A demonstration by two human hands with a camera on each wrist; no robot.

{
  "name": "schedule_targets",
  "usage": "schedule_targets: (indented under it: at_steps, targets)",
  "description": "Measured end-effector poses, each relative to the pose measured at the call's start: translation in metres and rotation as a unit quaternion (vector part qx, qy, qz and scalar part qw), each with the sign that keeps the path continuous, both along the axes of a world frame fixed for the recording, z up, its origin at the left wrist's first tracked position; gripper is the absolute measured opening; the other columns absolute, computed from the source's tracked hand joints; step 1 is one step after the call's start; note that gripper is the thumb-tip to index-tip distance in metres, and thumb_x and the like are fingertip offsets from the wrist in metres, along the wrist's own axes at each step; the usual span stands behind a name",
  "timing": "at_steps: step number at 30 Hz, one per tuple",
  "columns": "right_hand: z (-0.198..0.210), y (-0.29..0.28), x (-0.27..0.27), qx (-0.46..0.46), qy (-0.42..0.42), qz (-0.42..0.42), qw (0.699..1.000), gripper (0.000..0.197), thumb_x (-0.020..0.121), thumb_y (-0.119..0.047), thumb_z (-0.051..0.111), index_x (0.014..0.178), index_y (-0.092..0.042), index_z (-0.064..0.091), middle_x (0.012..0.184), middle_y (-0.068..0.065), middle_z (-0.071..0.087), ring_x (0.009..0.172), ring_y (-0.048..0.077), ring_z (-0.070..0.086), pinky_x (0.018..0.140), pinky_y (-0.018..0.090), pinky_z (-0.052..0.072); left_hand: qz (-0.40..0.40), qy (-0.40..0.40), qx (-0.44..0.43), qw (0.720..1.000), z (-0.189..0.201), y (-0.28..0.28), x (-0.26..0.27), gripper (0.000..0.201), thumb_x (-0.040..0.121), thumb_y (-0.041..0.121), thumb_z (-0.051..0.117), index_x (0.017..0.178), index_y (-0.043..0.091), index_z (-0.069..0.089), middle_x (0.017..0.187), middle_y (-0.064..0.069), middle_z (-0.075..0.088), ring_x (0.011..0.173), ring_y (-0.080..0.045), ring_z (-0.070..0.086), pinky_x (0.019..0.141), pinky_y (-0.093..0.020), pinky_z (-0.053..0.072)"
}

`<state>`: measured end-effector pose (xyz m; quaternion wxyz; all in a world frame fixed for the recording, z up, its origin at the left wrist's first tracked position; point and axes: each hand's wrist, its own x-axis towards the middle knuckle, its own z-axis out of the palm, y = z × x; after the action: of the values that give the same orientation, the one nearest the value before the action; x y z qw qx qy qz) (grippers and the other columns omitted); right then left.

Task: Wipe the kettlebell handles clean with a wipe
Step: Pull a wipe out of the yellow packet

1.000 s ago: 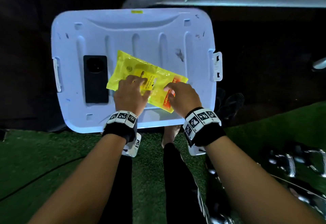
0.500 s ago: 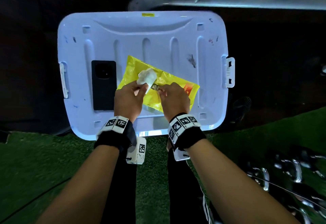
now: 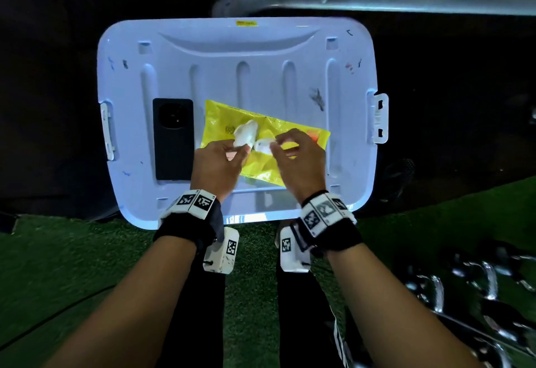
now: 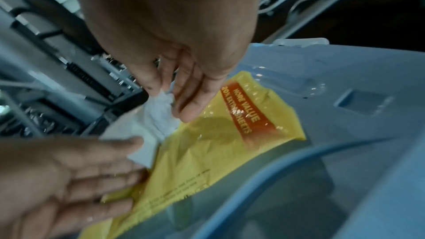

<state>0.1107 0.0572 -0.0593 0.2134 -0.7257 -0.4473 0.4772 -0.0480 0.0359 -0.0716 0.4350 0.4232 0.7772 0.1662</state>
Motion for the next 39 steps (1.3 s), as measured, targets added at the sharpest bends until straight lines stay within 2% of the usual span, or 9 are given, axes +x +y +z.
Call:
schedule_targets:
  at_steps: [3,5,8,11,16,22,28,32,39]
  targets:
    - [0.021,-0.003,0.022,0.022,0.1,-0.129,0.986,0.023,0.09,-0.009,0.064,0.077,-0.023,0.051,0.091,0.003,0.073,0.068,0.026,0.074,0.06,0.037,0.058,0.002,-0.001,-0.01,1.0,0.004,0.001,0.004,0.03,0.096,0.037,0.069,0.105,0.012,0.081,0.099,-0.006,0.08,0.092,-0.017,0.075,0.092,-0.033,0.057]
    - [0.03,-0.008,0.036,0.054,0.081,-0.168,0.981,0.018,0.085,-0.013,0.064,0.076,-0.022,0.051,0.082,-0.003,0.072,0.066,0.021,0.074,0.058,0.036,0.06,-0.002,0.013,-0.02,1.0,0.006,0.001,0.007,0.032,0.096,0.038,0.068,0.107,0.011,0.08,0.102,-0.008,0.08,0.094,-0.02,0.074,0.091,-0.034,0.056]
    - [0.03,-0.016,0.046,0.11,-0.057,-0.1,0.987,0.012,0.078,-0.015,0.067,0.077,-0.02,0.056,0.076,-0.011,0.07,0.067,0.003,0.069,0.063,0.027,0.059,-0.025,0.033,-0.018,0.999,0.01,0.0,0.012,0.024,0.095,0.035,0.068,0.104,0.015,0.08,0.1,-0.007,0.08,0.092,-0.024,0.074,0.087,-0.036,0.056]
    - [0.004,-0.021,0.049,0.125,-0.113,0.015,0.986,0.019,0.076,-0.001,0.069,0.092,-0.012,0.07,0.088,0.006,0.068,0.077,0.023,0.067,0.071,0.037,0.057,-0.11,0.018,-0.002,0.994,0.014,-0.003,0.016,0.039,0.093,0.03,0.071,0.13,0.022,0.07,0.116,-0.002,0.077,0.104,-0.021,0.071,0.094,-0.037,0.055]
    - [-0.032,-0.027,0.047,0.143,-0.239,0.183,0.943,0.021,0.075,0.0,0.076,0.095,-0.008,0.077,0.101,0.016,0.069,0.086,0.038,0.063,0.077,0.039,0.055,-0.383,0.086,-0.053,0.918,0.015,-0.005,0.025,0.074,0.095,0.034,0.068,0.159,0.04,0.029,0.157,-0.017,0.034,0.127,-0.037,0.057,0.102,-0.039,0.049]
    - [-0.032,-0.023,0.055,0.106,-0.213,0.113,0.965,0.017,0.074,0.009,0.072,0.088,-0.001,0.077,0.094,0.019,0.071,0.088,0.042,0.064,0.076,0.042,0.055,-0.463,0.173,-0.15,0.857,0.014,-0.007,0.051,0.089,0.094,0.036,0.067,0.162,0.038,0.011,0.163,-0.023,-0.003,0.152,-0.045,0.014,0.115,-0.047,0.042]
    - [-0.01,-0.028,0.094,0.097,-0.119,0.046,0.987,0.02,0.078,0.009,0.069,0.094,-0.001,0.077,0.094,0.016,0.074,0.089,0.035,0.068,0.085,0.044,0.054,-0.454,0.204,-0.195,0.845,0.018,0.001,0.067,0.089,0.09,0.046,0.068,0.161,0.039,0.014,0.16,-0.02,0.007,0.149,-0.051,0.012,0.111,-0.052,0.045]
    - [0.014,-0.058,0.125,0.136,-0.11,-0.03,0.984,0.022,0.076,0.01,0.072,0.092,-0.004,0.078,0.09,0.01,0.075,0.077,0.011,0.065,0.081,0.01,0.049,-0.389,0.2,-0.162,0.885,0.031,-0.003,0.075,0.064,0.096,0.04,0.061,0.155,0.034,0.038,0.159,-0.017,0.021,0.15,-0.038,0.024,0.119,-0.049,0.033]
    - [0.033,-0.174,0.186,0.112,-0.105,-0.283,0.947,0.022,0.083,-0.007,0.076,0.096,-0.025,0.079,0.091,-0.014,0.073,0.083,-0.014,0.064,0.07,-0.001,0.042,-0.409,0.155,0.156,0.886,0.057,-0.047,0.143,0.028,0.08,0.018,0.072,0.108,0.014,0.069,0.11,-0.015,0.059,0.105,-0.039,0.056,0.086,-0.047,0.047]
